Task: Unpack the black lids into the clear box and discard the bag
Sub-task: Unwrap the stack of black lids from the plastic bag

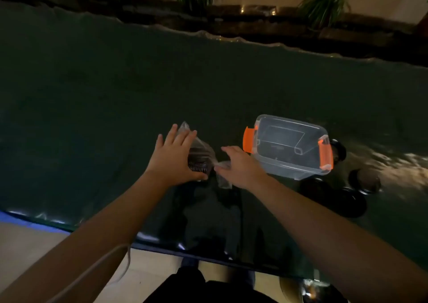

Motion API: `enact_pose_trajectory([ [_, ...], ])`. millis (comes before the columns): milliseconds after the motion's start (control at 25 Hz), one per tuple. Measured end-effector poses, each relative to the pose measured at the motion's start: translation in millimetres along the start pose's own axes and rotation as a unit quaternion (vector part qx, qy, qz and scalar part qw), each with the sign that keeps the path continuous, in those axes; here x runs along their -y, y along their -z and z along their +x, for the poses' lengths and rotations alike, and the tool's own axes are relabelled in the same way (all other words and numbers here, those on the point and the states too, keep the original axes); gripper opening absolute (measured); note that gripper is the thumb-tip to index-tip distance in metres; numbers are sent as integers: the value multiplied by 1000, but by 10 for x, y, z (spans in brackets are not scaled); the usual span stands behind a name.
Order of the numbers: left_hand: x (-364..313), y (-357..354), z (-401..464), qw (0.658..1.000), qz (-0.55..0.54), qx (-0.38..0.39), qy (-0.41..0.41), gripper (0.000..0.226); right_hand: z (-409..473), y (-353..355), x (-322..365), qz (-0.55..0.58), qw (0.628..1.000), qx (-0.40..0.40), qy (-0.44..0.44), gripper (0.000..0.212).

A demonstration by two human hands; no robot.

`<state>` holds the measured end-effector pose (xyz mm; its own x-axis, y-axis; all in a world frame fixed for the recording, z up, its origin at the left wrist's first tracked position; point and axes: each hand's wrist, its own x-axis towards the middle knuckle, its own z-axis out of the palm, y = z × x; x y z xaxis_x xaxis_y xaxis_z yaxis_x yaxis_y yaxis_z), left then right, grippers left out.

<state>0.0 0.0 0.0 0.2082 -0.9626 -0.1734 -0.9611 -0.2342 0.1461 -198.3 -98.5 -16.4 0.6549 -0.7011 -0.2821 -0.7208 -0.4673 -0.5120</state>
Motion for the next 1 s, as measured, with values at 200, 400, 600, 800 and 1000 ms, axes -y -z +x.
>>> enact_pose_trajectory([
  [200,-28,-312,81,997,53,28,-47,123,140,-282,-26,26,997,44,-62,71],
  [400,-41,-541,192,992,94,64,-54,124,262,-420,-30,44,995,37,-85,23],
  [600,-43,-563,227,995,79,19,-65,101,292,-287,62,43,996,23,-74,14],
  [800,184,-352,198,994,-101,-6,-36,100,233,126,280,58,998,-11,12,9],
  [1000,386,-72,88,934,-345,68,-58,91,101,675,636,82,989,-19,119,14],
])
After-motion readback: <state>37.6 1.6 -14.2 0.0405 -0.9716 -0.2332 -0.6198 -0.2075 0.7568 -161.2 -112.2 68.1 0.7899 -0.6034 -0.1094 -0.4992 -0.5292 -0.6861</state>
